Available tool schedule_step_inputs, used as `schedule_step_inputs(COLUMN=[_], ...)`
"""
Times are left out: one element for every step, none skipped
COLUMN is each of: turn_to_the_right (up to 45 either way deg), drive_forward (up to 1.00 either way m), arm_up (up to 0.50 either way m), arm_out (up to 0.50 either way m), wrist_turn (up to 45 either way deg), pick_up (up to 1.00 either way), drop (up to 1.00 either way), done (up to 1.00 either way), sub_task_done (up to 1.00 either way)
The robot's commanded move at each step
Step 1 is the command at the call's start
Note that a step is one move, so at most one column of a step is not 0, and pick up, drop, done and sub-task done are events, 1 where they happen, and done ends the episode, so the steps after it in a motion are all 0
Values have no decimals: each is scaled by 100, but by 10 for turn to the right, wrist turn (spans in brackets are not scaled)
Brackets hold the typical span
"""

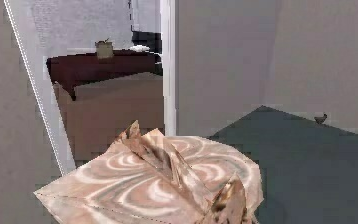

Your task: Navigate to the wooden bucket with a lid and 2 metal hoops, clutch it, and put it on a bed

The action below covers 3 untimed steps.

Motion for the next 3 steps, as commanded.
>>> schedule_step_inputs(turn_to_the_right=[-450,-180,0], drive_forward=[0,0,30], arm_up=[0,0,0], arm_out=[0,0,0], wrist_turn=[0,0,0], pick_up=[0,0,0], drop=[0,0,0], done=[0,0,0], sub_task_done=[0,0,0])
